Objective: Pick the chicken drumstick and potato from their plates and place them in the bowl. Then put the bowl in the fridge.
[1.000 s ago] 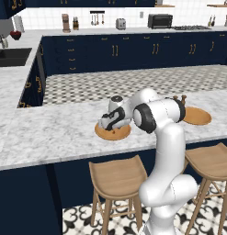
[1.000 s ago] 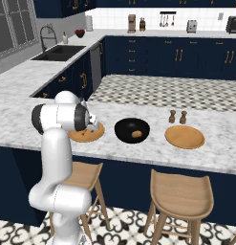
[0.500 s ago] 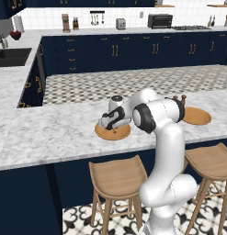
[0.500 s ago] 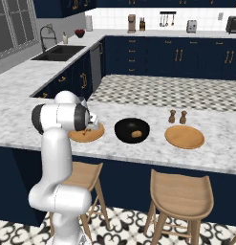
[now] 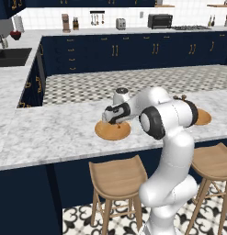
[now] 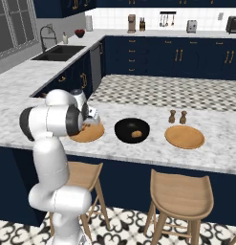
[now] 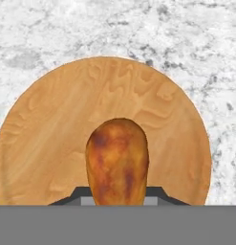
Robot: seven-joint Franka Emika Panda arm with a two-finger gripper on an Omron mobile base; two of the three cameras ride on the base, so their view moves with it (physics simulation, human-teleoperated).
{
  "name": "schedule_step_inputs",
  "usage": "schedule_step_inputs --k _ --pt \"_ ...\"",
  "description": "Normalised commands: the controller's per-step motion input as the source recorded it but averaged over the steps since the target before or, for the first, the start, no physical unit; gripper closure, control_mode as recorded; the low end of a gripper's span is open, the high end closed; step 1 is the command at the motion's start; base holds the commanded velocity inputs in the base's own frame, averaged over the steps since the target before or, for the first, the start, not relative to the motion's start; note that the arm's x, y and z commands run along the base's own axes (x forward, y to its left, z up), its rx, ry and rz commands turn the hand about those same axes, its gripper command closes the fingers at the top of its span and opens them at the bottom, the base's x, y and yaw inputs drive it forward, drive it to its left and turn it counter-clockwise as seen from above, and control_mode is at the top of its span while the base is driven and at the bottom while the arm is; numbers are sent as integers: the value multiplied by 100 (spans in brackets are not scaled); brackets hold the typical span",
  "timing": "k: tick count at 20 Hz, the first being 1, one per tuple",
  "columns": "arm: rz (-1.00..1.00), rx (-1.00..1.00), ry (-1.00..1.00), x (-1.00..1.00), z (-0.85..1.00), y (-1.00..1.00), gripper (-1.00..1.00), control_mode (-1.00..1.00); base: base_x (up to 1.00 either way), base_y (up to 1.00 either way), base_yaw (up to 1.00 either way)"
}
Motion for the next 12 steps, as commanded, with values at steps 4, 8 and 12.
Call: schedule_step_inputs --k 4,8,12 --pt "0 0 4 -10 71 -75 100 -100 0 0 0" --pt "0 0 2 -7 33 -97 100 -100 0 0 0" --pt "0 0 4 0 4 -92 100 -100 0 0 0"
